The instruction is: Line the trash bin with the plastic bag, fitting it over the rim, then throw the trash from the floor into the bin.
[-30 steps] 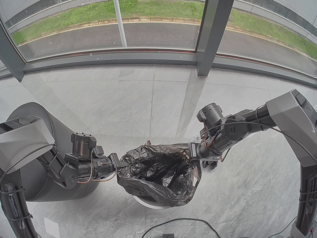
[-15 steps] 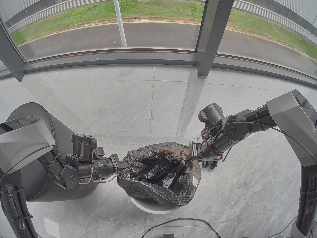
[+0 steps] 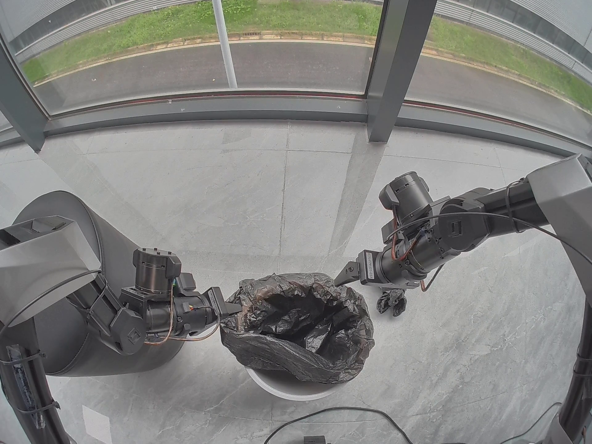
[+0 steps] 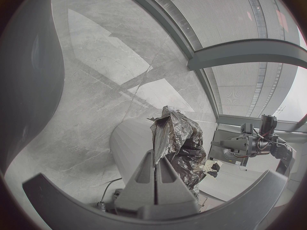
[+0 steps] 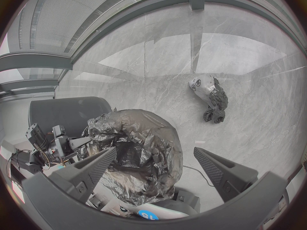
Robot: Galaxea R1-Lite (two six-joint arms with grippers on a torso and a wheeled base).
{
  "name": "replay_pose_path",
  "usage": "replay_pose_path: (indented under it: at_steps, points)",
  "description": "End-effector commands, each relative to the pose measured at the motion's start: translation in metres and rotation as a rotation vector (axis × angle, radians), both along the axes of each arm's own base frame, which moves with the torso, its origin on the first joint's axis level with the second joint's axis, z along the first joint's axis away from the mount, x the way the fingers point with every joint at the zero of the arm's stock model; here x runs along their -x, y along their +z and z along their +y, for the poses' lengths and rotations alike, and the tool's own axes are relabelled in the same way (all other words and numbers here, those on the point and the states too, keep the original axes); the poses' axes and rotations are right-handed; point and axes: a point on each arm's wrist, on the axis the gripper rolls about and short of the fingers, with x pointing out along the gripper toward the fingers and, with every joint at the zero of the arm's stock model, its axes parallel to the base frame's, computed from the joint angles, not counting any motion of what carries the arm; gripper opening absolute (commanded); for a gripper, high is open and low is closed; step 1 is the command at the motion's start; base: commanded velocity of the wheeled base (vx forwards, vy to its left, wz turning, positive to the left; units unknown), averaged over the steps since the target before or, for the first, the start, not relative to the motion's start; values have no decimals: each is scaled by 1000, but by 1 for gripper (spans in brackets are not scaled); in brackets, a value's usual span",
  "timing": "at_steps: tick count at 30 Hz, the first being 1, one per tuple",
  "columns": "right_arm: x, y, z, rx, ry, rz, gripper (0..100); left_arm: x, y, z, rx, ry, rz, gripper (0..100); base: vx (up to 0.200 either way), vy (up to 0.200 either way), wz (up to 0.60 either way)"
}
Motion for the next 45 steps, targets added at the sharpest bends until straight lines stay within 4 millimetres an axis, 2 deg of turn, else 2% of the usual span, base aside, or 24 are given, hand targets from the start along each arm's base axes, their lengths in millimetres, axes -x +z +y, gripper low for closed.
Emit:
replay_pose_path:
  at_steps: [1,9,11,18,19,24,25,27,30,35,45]
  points:
    - [22,17,9,-16,50,-22,100,3,-1,0,-2,-3,11,0,0,0,0]
    - [26,-12,44,10,130,27,100,7,-4,-3,-6,-14,21,0,0,0,0]
    - [23,-24,55,23,145,39,100,7,-4,-3,-6,-14,21,0,0,0,0]
    - [12,-34,67,20,149,30,100,6,-4,-3,-5,-16,21,0,0,0,0]
    - [10,-38,74,19,158,26,100,6,-4,-3,-5,-16,21,0,0,0,0]
    - [15,-42,91,27,170,17,100,5,-2,-4,5,-15,-9,0,0,0,0]
    - [21,-46,101,52,165,7,100,6,-3,-3,16,-11,-37,0,0,0,0]
    - [25,-53,108,77,170,5,100,7,-3,-3,23,-11,-57,0,0,0,0]
    - [23,-68,120,114,165,-6,100,9,-3,-3,31,-13,-82,0,0,0,0]
    - [10,-83,129,162,119,-50,100,9,-6,-3,29,-13,-75,0,0,0,0]
    - [1,-94,132,169,105,-56,100,9,-7,-3,28,-15,-72,0,0,0,0]
